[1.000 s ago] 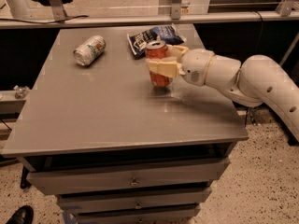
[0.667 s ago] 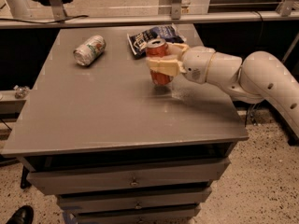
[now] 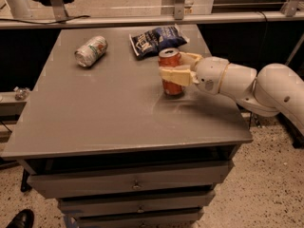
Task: Place coke can upright
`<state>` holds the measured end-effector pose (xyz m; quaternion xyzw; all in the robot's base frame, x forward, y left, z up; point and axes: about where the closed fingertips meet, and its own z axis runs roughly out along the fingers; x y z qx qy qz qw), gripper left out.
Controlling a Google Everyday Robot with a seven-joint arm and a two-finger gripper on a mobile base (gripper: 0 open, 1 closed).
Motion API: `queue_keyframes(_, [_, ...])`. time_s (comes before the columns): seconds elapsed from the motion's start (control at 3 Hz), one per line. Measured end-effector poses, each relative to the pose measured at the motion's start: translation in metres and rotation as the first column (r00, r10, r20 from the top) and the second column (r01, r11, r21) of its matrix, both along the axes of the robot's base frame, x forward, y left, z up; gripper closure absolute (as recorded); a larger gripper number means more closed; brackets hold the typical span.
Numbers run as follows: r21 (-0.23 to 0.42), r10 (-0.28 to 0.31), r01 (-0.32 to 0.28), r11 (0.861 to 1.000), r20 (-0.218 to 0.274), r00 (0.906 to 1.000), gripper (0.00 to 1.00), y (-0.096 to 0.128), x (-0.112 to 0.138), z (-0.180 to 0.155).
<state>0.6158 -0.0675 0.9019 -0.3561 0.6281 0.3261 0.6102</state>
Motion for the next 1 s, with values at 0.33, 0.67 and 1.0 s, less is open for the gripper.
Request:
queue_keyframes(0.33, [0.013,-0.021,0.021,1.0,-0.023,0.9995,0.84,-0.008,-0.0034,-0.0106])
queue_keyframes(0.67, [0.014,-0.023,0.023,1.0,-0.025,0.9994,0.6,-0.0094,-0.004,-0.0108])
queue_keyframes(1.0, [0.014,-0.023,0.023,1.0,-0.025,0.9994,0.36,-0.0095,-0.004,-0.0101])
